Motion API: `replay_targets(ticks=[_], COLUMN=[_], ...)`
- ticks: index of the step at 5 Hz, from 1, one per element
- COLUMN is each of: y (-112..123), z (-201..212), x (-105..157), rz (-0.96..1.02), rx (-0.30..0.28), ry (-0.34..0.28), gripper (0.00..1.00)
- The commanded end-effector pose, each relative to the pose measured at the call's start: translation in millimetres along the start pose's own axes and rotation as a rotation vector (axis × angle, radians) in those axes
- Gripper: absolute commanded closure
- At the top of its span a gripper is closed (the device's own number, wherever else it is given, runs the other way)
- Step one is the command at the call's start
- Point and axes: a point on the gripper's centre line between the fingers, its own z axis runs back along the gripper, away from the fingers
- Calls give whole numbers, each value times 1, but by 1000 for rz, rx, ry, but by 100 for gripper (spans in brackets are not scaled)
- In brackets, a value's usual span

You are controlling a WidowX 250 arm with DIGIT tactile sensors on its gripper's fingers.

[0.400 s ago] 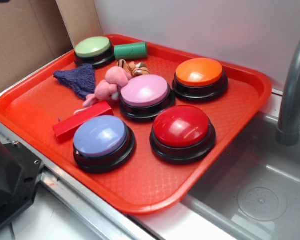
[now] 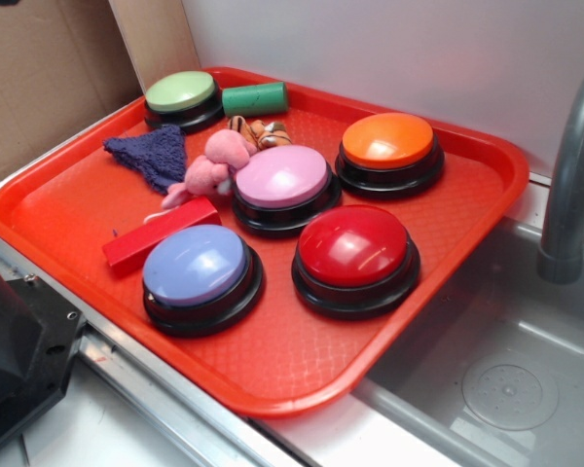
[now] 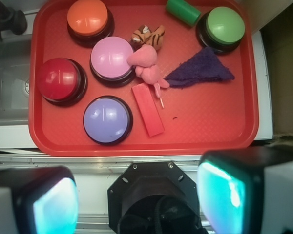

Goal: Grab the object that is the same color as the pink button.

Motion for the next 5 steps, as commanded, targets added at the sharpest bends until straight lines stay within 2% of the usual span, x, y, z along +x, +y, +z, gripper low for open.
replay_targets(ticks=[1, 3, 4, 5], y=[22, 50, 58, 63], z=[-32, -73, -97, -114], x=[35, 67, 81, 90], rz=[397, 895, 1072, 1127], rx=[104, 168, 217, 220], ry=[79, 139, 109, 100], gripper=[0, 0, 0, 0])
